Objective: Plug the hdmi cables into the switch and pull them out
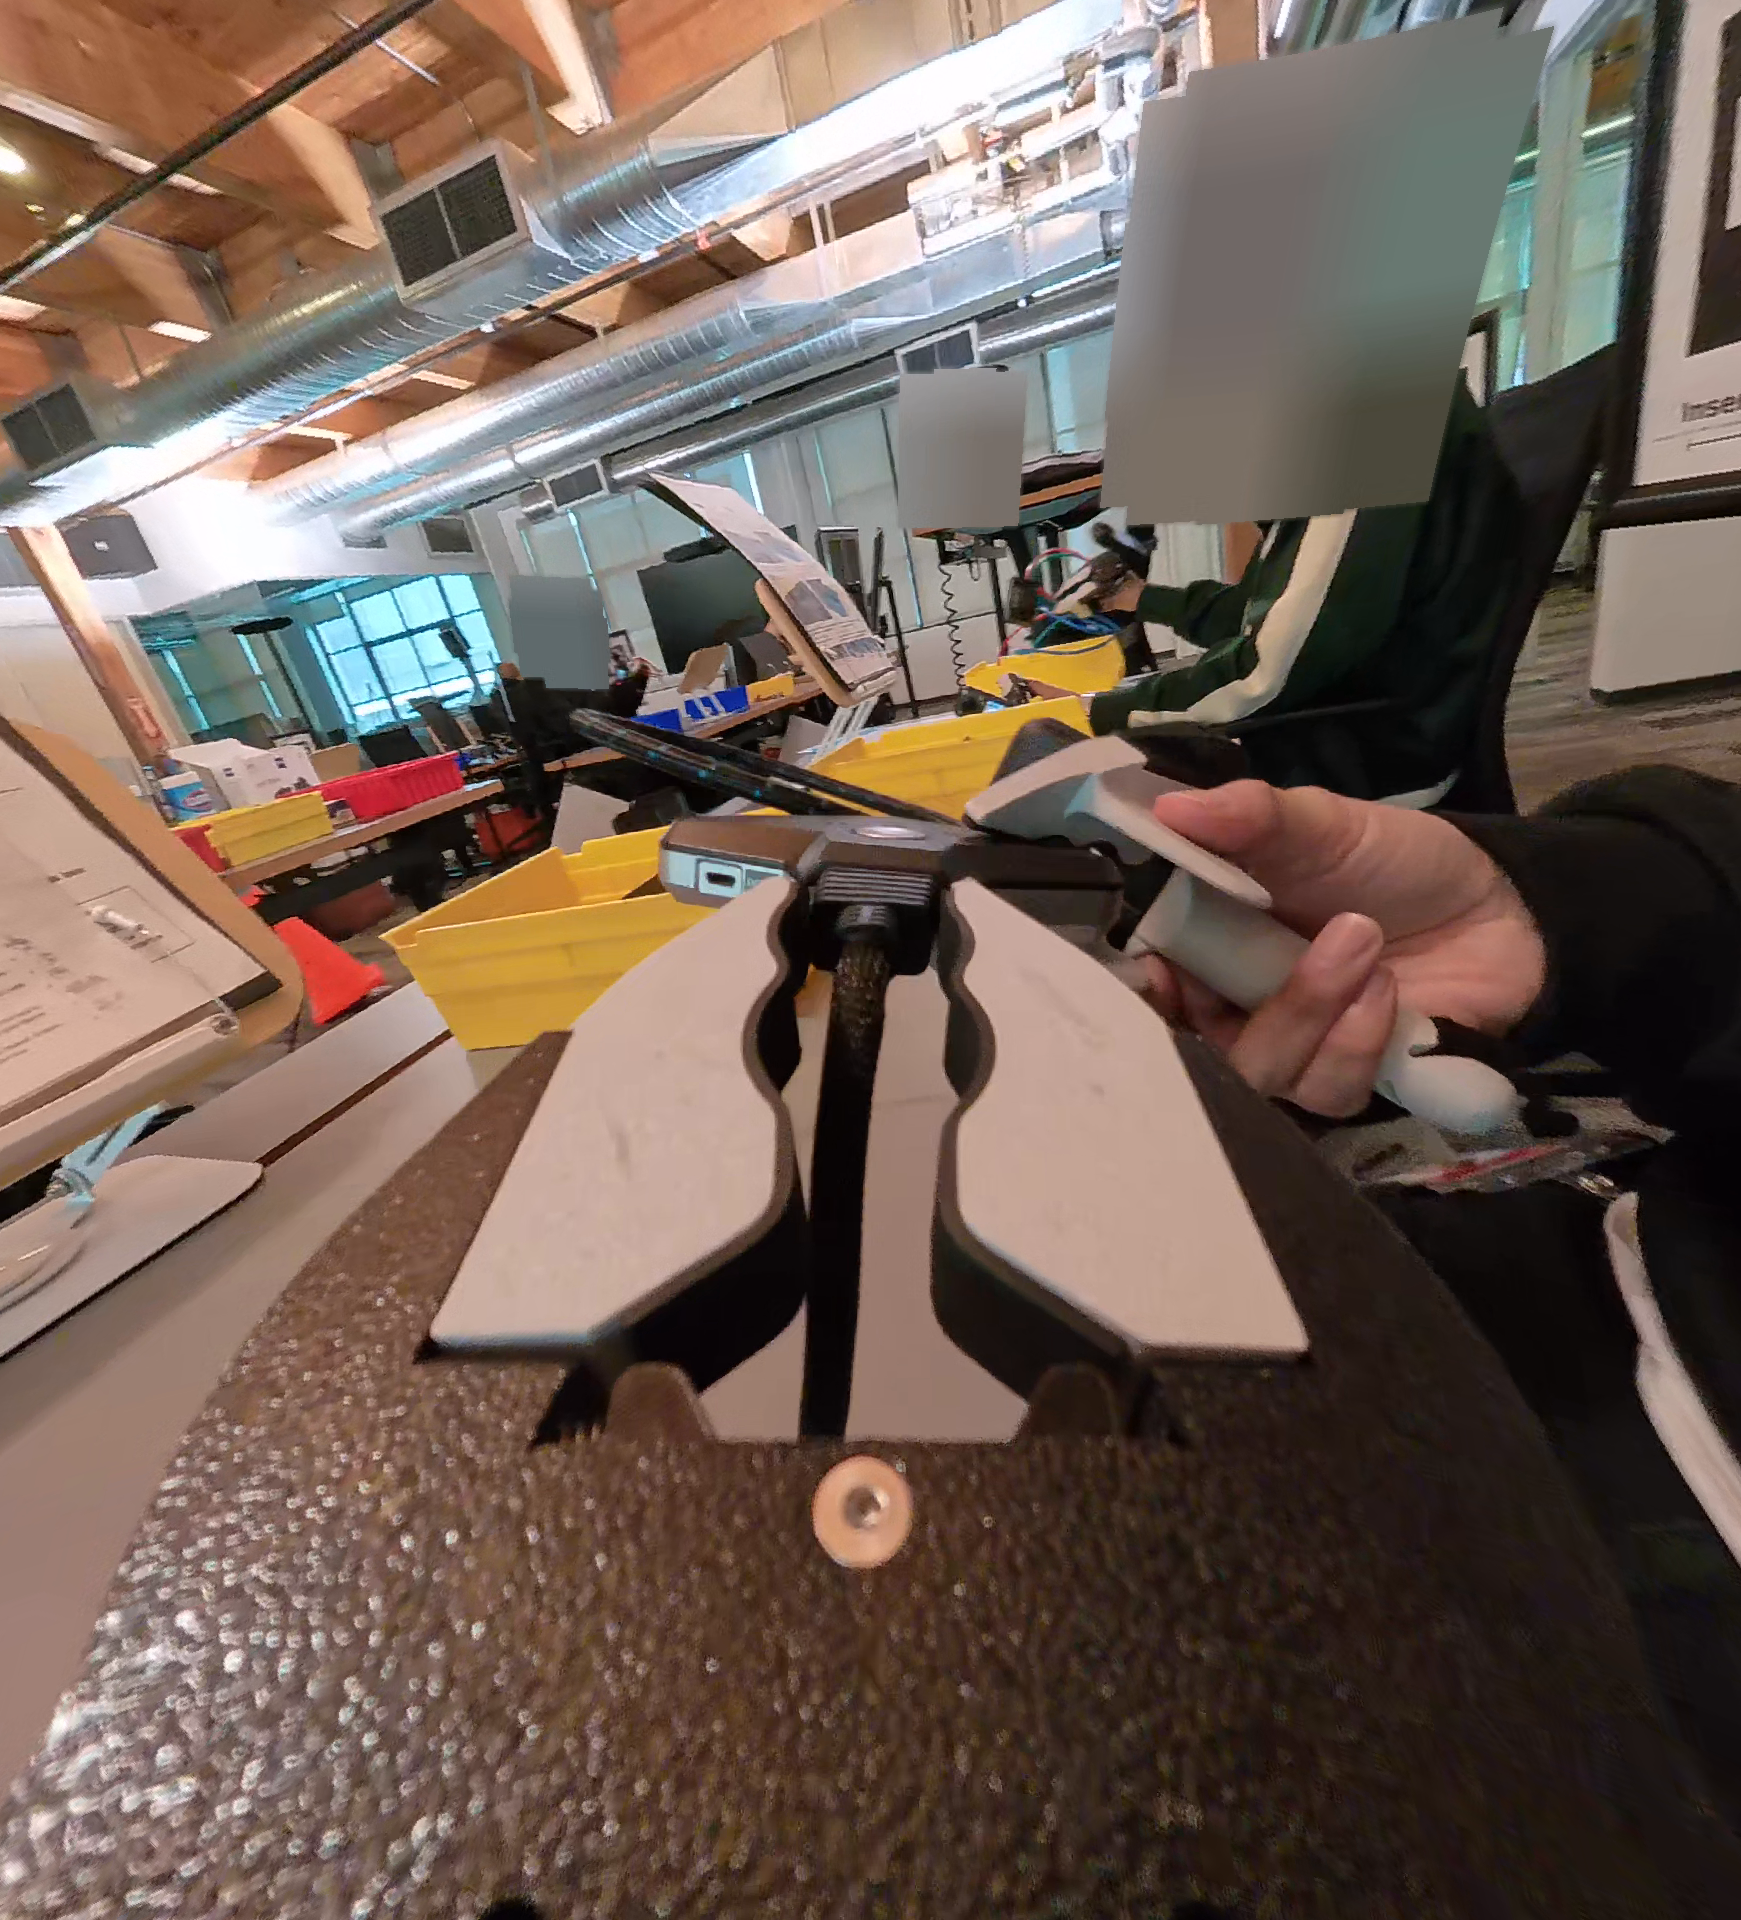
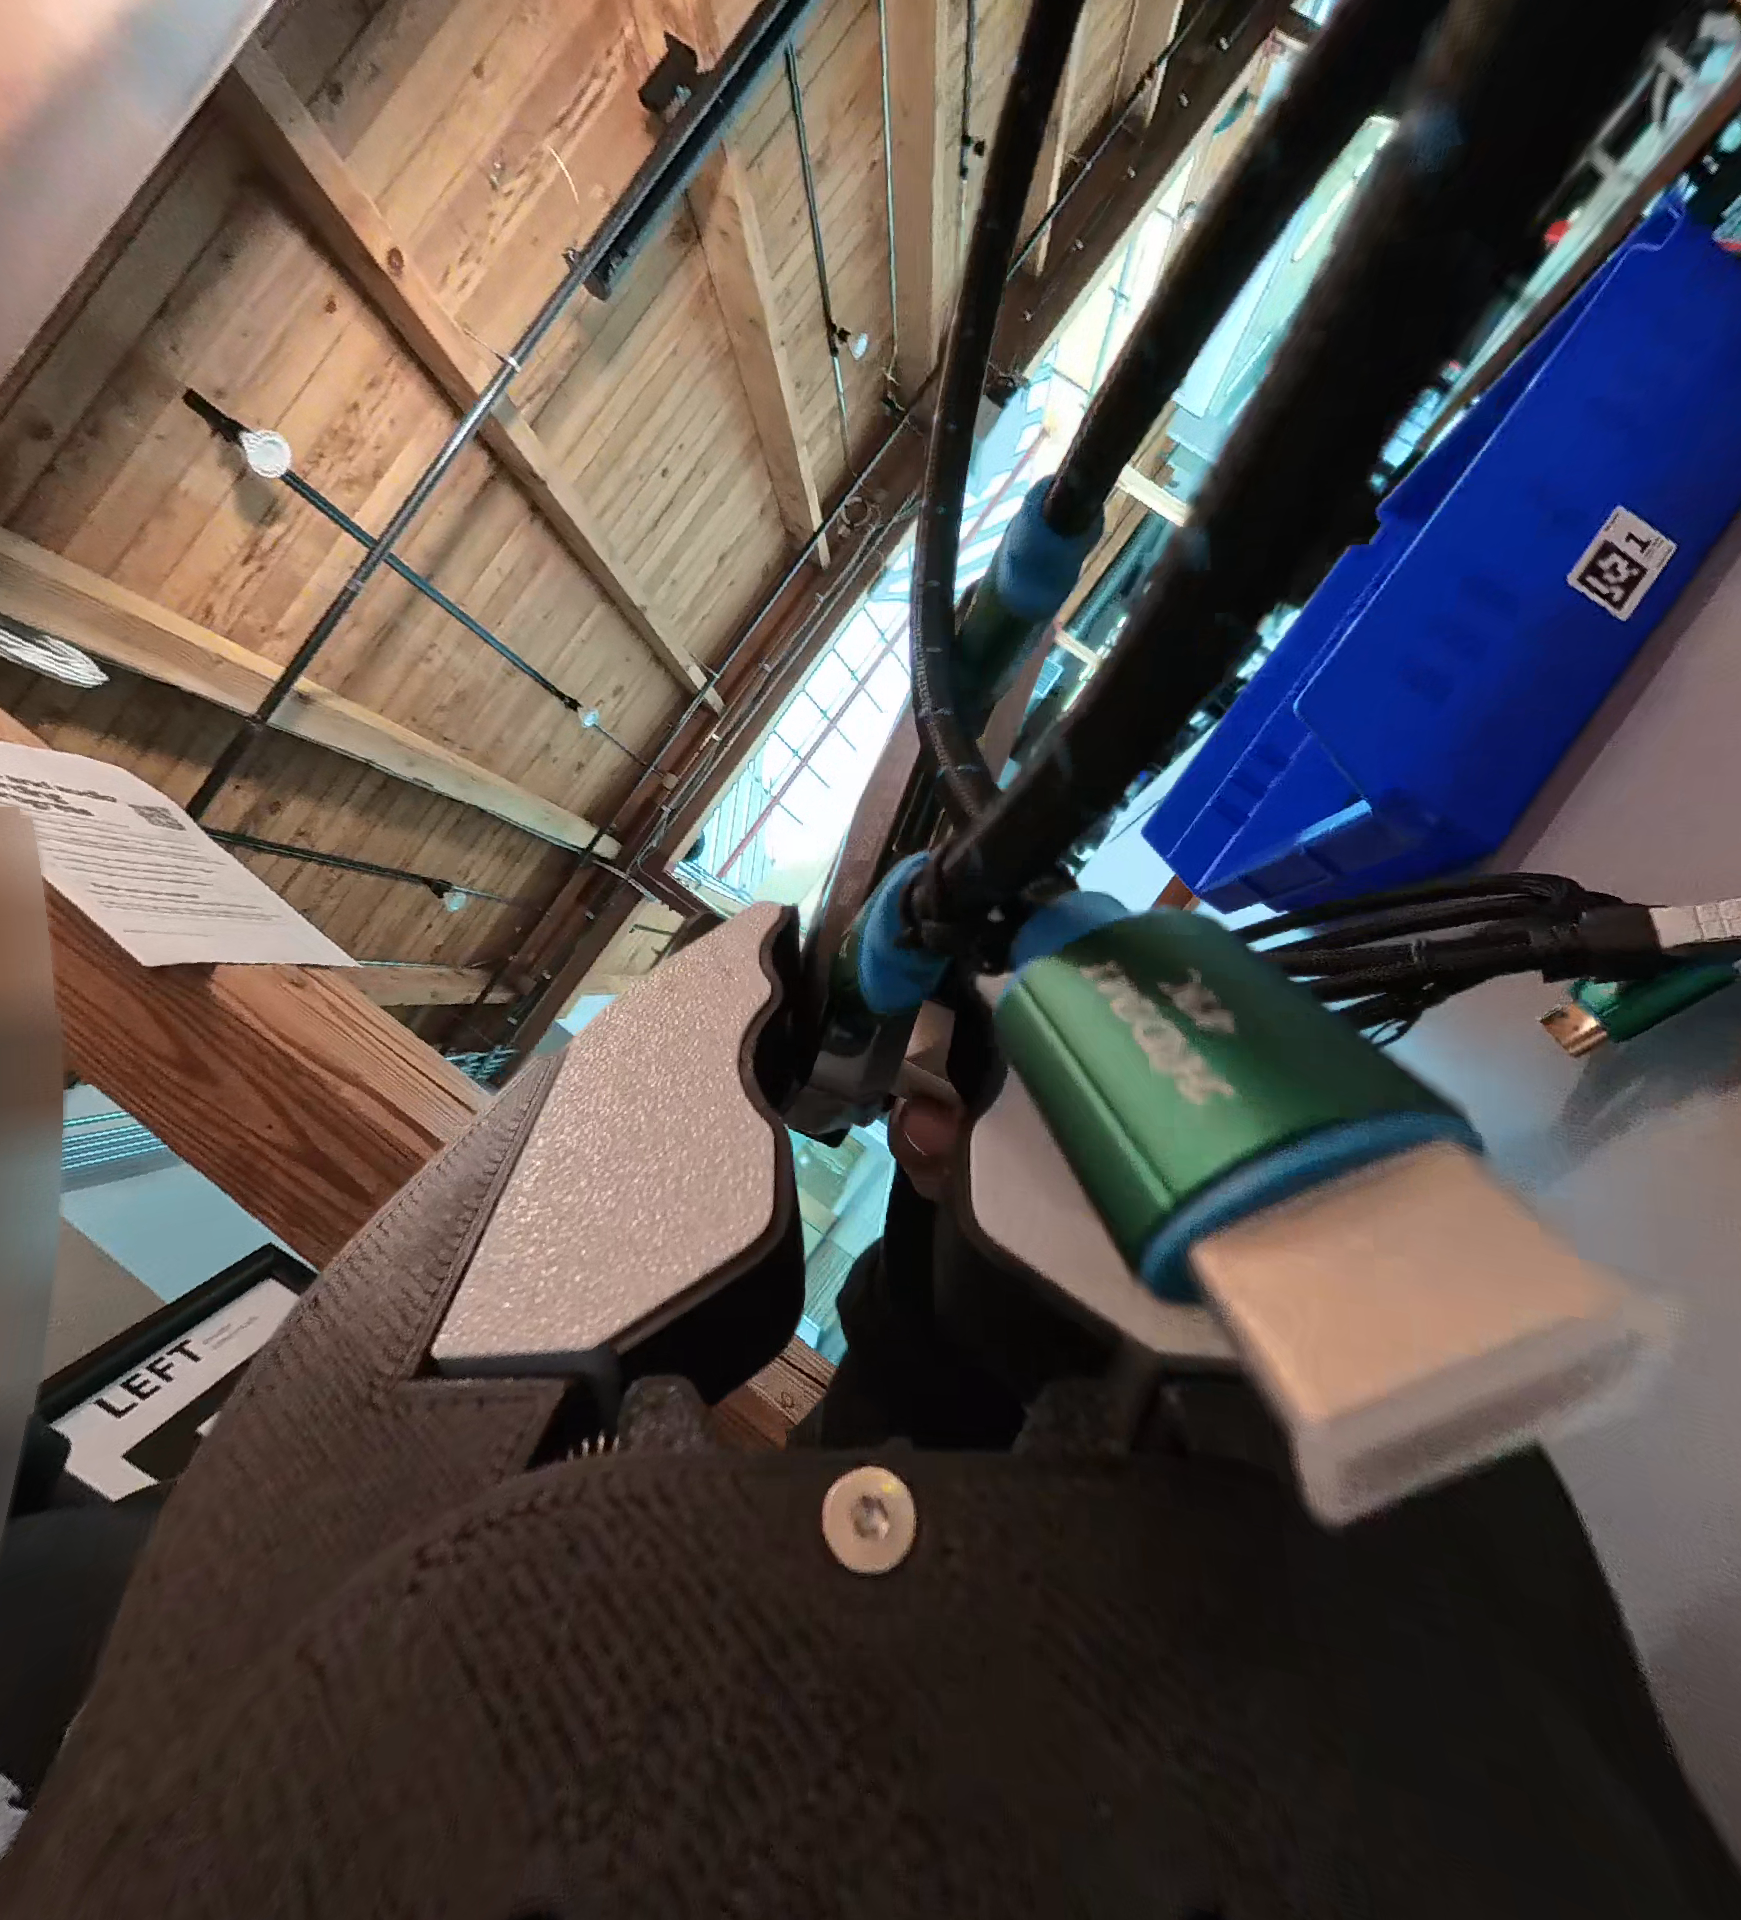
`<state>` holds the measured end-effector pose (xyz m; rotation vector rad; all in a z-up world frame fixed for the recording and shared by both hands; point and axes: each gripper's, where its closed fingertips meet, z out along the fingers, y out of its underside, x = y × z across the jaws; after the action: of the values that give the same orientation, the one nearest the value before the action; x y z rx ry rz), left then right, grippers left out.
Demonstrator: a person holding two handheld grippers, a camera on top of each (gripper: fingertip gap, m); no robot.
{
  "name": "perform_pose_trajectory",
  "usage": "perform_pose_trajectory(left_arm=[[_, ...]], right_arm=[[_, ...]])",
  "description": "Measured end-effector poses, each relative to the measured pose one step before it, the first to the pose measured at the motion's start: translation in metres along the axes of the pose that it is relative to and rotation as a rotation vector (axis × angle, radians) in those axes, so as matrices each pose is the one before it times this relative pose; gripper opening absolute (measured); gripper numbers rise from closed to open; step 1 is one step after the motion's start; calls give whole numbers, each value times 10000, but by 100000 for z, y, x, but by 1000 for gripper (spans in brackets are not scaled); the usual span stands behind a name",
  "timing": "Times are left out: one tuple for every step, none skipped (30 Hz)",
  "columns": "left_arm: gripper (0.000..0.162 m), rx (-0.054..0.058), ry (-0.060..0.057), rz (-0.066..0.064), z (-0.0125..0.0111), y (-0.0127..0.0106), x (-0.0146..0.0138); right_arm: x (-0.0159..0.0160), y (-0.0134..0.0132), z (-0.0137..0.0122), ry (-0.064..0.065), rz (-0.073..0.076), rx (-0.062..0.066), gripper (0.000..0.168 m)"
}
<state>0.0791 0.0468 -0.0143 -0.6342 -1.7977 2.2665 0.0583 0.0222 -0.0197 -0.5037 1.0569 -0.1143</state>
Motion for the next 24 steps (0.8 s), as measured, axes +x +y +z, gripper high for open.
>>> perform_pose_trajectory(left_arm=[[22, -66, 156, -43, -66, 205, 146], [22, -61, 68, 18, -44, 217, 60], [22, -17, -45, 59, -7, 121, -33], [22, 19, -97, 53, 27, 12, -87], [23, 10, -49, 12, 40, -4, -42], [23, -32, 7, 10, 14, 36, 6], [22, -92, -7, 145, -8, 118, 15], [22, -117, -28, 190, 5, 160, 11], [22, -94, -6, 71, 33, 90, -1], [22, -17, -1, 0, 52, -26, 15], [22, 35, -19, -2, 91, -85, 5], [23, 55, -18, -70, 103, -71, 18], [23, 67, -7, -142, 89, -42, -20], [23, 78, -8, -139, 69, 2, -24], [23, 70, -5, -156, 75, 26, -23], [23, 60, -5, -177, 82, 34, -29], [23, 59, -11, -201, 95, 6, -31], [23, 63, -9, -222, 73, -11, -50], [23, 64, 8, -228, 41, -48, -67], [23, 46, 2, -186, 5, -36, -83], [23, 13, -27, -142, -30, -34, -126], [23, 5, -76, -84, -68, -36, -183], [23, 33, -123, -71, -104, -84, -260], [23, 68, -129, -119, -147, -131, -293]], right_arm=[[-28, -33, 23, 52, 37, -12, 24], [-35, 75, 57, 32, -40, -66, 24], [-8, 19, 45, 90, -180, 2, 24], [-43, -40, 40, 66, -107, 77, 24], [-96, -89, 7, -24, 45, 92, 24], [-6, -11, -6, -13, 47, -3, 24], [84, 29, -36, 83, -71, -89, 24], [123, 21, -44, 148, -98, -107, 24], [41, -1, -34, 101, -91, -88, 24], [-48, -66, -35, 21, -80, -15, 24], [-105, -137, -24, -11, -80, 88, 25], [-69, -149, -28, 5, -63, 101, 24], [-17, -103, -17, 24, -107, 26, 29], [10, -66, -17, 38, -191, -49, 30], [45, -49, -28, 83, -265, -84, 29], [71, -24, -27, 104, -321, -97, 29], [28, -19, -29, 94, -405, -85, 29], [-6, 20, -2, 67, -450, -103, 32], [-77, 76, -4, 24, -496, -141, 36], [-177, 80, 13, -31, -513, -161, 40], [-160, 91, 25, 10, -441, -170, 45], [-116, 99, -12, 38, -468, -156, 50], [-73, 53, -75, 49, -537, -103, 53], [-18, -45, -159, 96, -550, -24, 52]])
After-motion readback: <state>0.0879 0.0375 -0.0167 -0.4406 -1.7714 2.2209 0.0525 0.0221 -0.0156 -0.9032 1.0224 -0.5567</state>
